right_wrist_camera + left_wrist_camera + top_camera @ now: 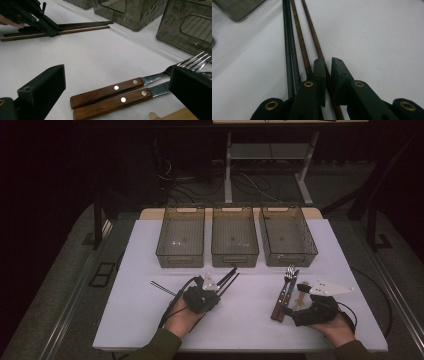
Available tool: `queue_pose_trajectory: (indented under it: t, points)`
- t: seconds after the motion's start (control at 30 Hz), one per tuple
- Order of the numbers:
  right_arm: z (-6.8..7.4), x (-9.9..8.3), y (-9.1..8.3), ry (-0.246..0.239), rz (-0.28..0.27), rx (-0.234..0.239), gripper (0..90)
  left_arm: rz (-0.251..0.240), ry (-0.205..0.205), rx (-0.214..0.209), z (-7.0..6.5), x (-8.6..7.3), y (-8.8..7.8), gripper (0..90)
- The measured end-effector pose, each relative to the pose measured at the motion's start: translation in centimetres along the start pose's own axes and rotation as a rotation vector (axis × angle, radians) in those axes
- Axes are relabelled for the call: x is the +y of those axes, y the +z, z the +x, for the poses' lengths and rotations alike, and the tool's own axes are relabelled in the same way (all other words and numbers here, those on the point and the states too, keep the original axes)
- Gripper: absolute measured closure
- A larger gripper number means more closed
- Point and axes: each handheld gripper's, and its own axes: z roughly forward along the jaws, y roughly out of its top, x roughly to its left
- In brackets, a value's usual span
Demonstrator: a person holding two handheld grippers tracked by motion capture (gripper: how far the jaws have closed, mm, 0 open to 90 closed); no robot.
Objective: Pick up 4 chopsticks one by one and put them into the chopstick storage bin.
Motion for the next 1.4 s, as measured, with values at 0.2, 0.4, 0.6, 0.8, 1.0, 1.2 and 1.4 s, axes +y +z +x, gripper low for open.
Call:
queue_pose_trajectory:
  t: [0.2, 0.4, 0.6, 0.8, 1.0, 1.2, 1.4]
  points:
    - [-0.1, 0.0, 0.0, 0.0, -0.001, 0.0, 0.6, -0.003, -0.009, -0.034, -0.1, 0.1, 0.0, 84.4]
    - [0.0, 0.0, 0.0, 0.0, 0.0, 0.0, 0.6, -0.018, -0.024, -0.057, -0.2, 0.0, 0.2, 85.4]
    - [-0.1, 0.0, 0.0, 0.0, -0.003, -0.001, 0.6, -0.031, -0.055, -0.106, -0.2, 0.0, 0.2, 85.8]
    - [-0.1, 0.0, -0.1, -0.002, -0.004, 0.0, 0.6, -0.044, -0.058, -0.139, -0.5, 0.2, 0.1, 85.8]
    - [-0.1, 0.0, -0.1, -0.002, -0.005, 0.005, 0.6, -0.067, -0.08, -0.174, -0.3, 0.4, -0.6, 85.7]
    - [-0.1, -0.2, 0.0, 0.006, 0.001, 0.015, 0.6, -0.096, -0.071, -0.192, 0.4, 0.6, -1.6, 85.7]
    - [-0.2, -0.3, 0.3, 0.016, 0.009, 0.026, 0.6, -0.12, -0.041, -0.176, 1.1, 0.7, -2.5, 85.7]
